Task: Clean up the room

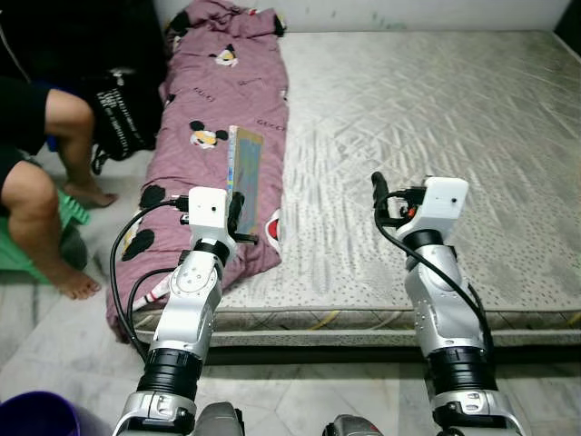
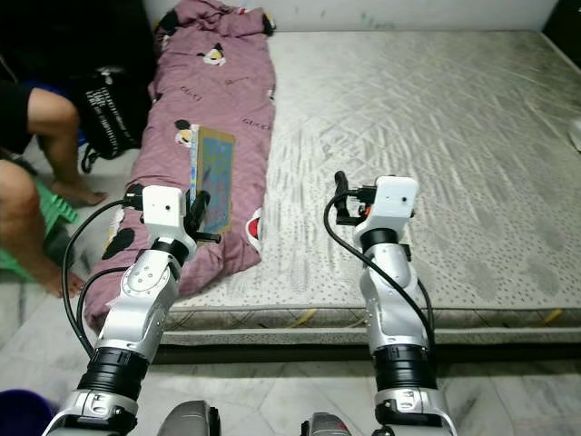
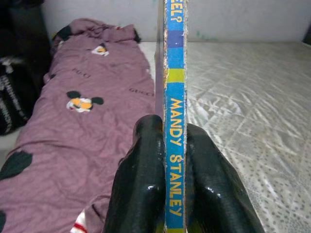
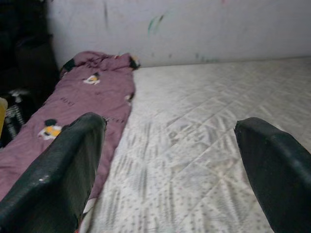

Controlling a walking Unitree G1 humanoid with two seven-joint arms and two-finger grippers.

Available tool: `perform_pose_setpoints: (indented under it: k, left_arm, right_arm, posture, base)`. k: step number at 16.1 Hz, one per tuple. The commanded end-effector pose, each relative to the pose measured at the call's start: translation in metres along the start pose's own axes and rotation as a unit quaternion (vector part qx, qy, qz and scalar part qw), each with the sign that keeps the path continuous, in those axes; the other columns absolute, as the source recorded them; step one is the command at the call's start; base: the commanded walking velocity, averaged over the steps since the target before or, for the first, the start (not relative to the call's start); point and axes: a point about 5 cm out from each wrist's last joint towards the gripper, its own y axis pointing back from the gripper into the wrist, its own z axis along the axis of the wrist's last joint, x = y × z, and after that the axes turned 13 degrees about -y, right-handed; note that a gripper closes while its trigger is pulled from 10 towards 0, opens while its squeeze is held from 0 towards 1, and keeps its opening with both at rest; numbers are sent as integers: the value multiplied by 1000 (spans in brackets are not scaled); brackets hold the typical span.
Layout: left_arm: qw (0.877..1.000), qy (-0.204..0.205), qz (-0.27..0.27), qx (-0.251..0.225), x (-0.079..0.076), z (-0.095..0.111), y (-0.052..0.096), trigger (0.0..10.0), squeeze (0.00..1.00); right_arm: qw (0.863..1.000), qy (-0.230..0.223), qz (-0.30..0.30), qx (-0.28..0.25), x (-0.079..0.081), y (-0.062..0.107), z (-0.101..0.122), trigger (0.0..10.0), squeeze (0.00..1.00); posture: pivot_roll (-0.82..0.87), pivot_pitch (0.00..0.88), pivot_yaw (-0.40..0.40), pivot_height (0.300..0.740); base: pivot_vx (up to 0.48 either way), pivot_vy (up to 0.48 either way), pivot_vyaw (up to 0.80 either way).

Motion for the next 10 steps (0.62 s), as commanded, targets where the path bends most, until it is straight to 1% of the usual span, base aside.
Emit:
perform_pose_setpoints:
  k: [1, 5, 6, 7, 10]
  left_arm:
    - [1000, 0, 12, -23, 7, 8, -3, 10000, 0]
    - [999, 7, 0, -41, 6, 11, -2, 10000, 0]
    - [999, 11, -6, -49, 6, 13, -1, 10000, 0]
    - [999, 14, -8, -52, 6, 13, 0, 10000, 0]
    - [998, 17, -9, -52, 6, 12, 0, 10000, 0]
  right_arm:
    - [1000, 1, 8, 1, 3, -1, 0, 10000, 0]
    - [1000, 2, 9, 4, 2, -1, -1, 10000, 0]
    - [1000, 3, 9, 5, 1, -2, -1, 10000, 0]
    - [1000, 4, 10, 4, 1, -2, 0, 10000, 0]
    - [1000, 5, 13, 3, 2, -4, 0, 10000, 0]
  posture:
    - [-49, 101, 19, 740]
    - [-50, 92, 18, 740]
    - [-48, 89, 14, 740]
    - [-48, 89, 13, 740]
    - [-47, 87, 11, 740]
  base:
    - [0, 0, 0]
    - [0, 0, 0]
    - [0, 0, -656]
    - [300, 0, -619]
    - [344, 0, 0]
